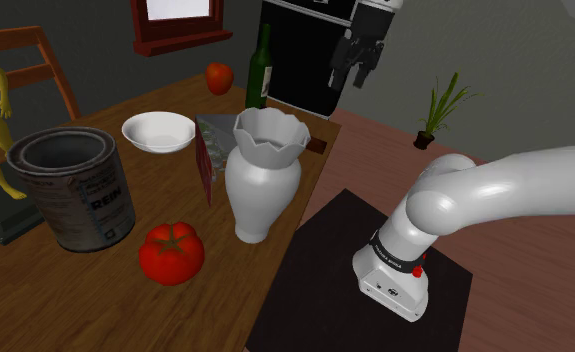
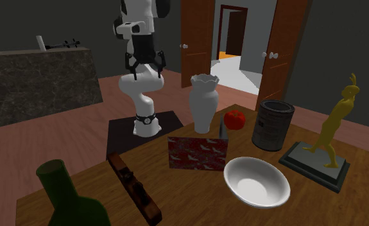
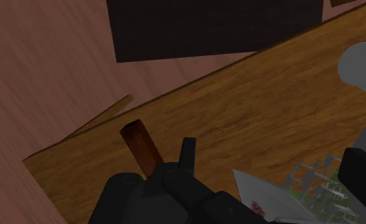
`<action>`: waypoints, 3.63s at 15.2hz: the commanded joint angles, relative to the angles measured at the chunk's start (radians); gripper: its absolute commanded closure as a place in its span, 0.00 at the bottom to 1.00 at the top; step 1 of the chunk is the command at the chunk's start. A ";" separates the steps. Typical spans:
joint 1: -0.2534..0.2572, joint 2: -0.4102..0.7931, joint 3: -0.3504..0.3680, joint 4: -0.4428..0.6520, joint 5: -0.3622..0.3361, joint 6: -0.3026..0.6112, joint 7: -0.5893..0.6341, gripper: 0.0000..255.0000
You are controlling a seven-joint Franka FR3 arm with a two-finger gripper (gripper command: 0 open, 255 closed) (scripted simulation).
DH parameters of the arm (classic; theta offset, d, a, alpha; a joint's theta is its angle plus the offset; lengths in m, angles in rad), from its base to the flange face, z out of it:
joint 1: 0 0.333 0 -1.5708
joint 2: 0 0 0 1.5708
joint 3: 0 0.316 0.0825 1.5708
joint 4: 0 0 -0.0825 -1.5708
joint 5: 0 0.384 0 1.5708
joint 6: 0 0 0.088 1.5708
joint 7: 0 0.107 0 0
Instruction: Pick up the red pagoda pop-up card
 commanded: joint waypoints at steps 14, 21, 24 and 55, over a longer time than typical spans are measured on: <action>0.013 0.366 0.269 0.123 0.096 0.210 0.401 0.00; 0.012 0.638 0.380 0.292 0.050 0.282 0.626 0.00; 0.020 0.766 0.413 0.387 0.007 0.295 0.726 0.00; 0.050 0.938 0.433 0.536 -0.059 0.288 0.848 1.00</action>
